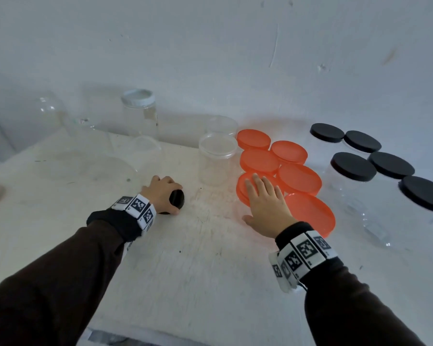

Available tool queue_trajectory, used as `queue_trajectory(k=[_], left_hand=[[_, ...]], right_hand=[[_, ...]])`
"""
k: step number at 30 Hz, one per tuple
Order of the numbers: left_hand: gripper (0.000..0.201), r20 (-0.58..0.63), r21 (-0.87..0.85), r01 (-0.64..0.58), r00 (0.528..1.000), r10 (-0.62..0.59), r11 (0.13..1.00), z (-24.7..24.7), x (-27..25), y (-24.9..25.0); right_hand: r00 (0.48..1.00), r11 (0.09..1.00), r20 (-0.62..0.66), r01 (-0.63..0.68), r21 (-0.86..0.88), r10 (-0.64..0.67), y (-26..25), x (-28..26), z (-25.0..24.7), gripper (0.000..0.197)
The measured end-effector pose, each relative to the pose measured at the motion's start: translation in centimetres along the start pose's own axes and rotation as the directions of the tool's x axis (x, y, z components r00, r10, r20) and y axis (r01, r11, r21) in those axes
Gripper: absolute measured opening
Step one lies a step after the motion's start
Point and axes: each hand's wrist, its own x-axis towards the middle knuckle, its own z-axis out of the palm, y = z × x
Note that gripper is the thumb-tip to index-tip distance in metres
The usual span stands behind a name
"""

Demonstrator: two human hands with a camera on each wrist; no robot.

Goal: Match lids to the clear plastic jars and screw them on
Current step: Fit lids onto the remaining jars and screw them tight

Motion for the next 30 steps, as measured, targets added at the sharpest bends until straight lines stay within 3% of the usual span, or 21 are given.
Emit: queue_trajectory(k=[7,10,13,16,22,25,30], left_hand=[[0.066,-0.002,-0.201,0.012,1.000,-0.013,0.980,0.4,-4.4,0.0],[0.063,-0.044,-0.278,0.014,0.999,-0.027,0.961,-0.1,-6.9,-1.9],[0.061,-0.113,-0.347,-0.005,0.993,-0.036,0.938,-1.0,-9.4,-5.2],[0.060,-0.234,-0.390,-0.038,0.970,-0.059,0.920,-2.3,-11.3,-9.0],[0.062,-0.469,-0.409,-0.100,0.876,-0.115,0.907,-5.4,-12.5,-17.3],[0.064,-0.499,-0.383,-0.123,0.862,-0.093,0.915,-6.4,-12.0,-21.0],[0.069,-0.465,-0.342,-0.150,0.885,-0.028,0.927,-7.4,-11.1,-25.8]], right_hand=[[0.998,1.000,0.055,-0.014,-0.004,0.015,-0.1,-0.2,-0.6,0.082],[0.999,0.998,0.028,-0.021,0.063,0.019,-1.4,-0.1,-1.7,0.075],[0.998,0.986,-0.028,0.064,0.151,-0.060,-3.8,0.2,-3.1,0.068],[0.983,0.952,-0.064,0.184,0.246,-0.173,-7.0,1.3,-4.5,0.059],[0.941,0.886,-0.187,0.330,0.325,-0.282,-16.2,6.2,-7.0,0.049],[0.920,0.871,-0.231,0.377,0.314,-0.315,-21.1,9.5,-8.3,0.050],[0.914,0.876,-0.262,0.381,0.295,-0.309,-27.1,14.9,-9.3,0.060]])
